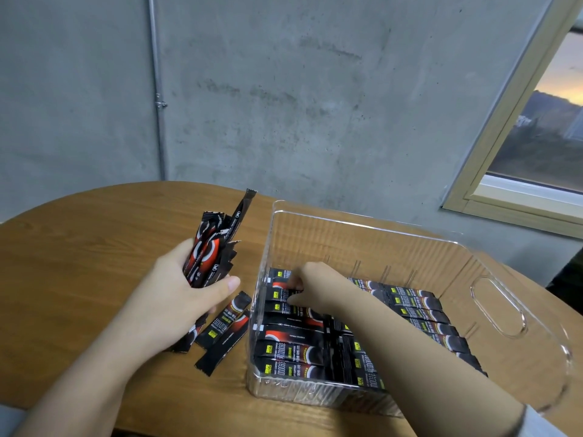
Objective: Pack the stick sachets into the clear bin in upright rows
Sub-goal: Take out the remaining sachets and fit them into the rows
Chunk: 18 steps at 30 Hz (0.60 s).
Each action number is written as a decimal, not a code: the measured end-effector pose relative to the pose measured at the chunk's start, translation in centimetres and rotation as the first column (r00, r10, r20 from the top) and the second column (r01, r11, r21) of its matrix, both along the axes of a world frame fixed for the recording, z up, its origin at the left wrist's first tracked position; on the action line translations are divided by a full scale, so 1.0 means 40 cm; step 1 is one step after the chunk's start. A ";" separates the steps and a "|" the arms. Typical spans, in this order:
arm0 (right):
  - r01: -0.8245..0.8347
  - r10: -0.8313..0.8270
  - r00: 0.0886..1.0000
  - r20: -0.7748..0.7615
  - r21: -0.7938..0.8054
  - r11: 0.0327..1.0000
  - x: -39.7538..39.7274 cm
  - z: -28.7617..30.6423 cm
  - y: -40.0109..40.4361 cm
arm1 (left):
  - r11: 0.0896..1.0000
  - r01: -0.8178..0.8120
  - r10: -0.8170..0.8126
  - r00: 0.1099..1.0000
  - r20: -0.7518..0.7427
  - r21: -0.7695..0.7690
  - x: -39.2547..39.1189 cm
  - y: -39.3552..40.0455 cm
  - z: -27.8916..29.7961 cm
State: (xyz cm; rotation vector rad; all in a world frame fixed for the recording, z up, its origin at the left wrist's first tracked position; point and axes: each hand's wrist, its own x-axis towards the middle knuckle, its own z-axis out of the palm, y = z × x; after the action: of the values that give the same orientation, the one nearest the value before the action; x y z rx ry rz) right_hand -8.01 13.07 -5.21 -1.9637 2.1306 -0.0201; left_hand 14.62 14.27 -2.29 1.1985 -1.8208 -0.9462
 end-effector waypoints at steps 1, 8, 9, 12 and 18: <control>0.004 -0.004 1.000 0.005 0.001 1.000 0.000 0.000 -0.004 | 1.000 -0.001 0.001 1.000 0.000 -0.001 0.000 0.000 0.000; -0.006 0.008 0.994 0.107 -0.024 1.000 -0.017 0.024 -0.008 | 1.000 -0.002 0.002 1.000 0.014 -0.012 0.001 -0.003 0.001; -0.003 0.009 0.994 0.108 -0.053 0.999 -0.024 0.030 -0.007 | 1.000 -0.002 0.002 1.000 0.016 -0.016 0.003 -0.004 0.000; 0.034 -0.017 0.993 0.120 -0.144 0.989 -0.046 0.061 0.000 | 1.000 0.003 -0.003 1.000 0.010 -0.015 0.005 -0.006 -0.001; 0.076 -0.065 0.991 0.121 -0.086 0.993 -0.079 0.072 0.029 | 1.000 0.005 -0.005 1.000 0.006 -0.009 0.003 -0.009 -0.005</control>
State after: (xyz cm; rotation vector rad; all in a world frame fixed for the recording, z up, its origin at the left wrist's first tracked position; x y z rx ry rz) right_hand -11.19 14.25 -2.31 -1.8842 2.1564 -0.2433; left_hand 14.74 13.91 -2.48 1.1929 -1.8322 -0.9366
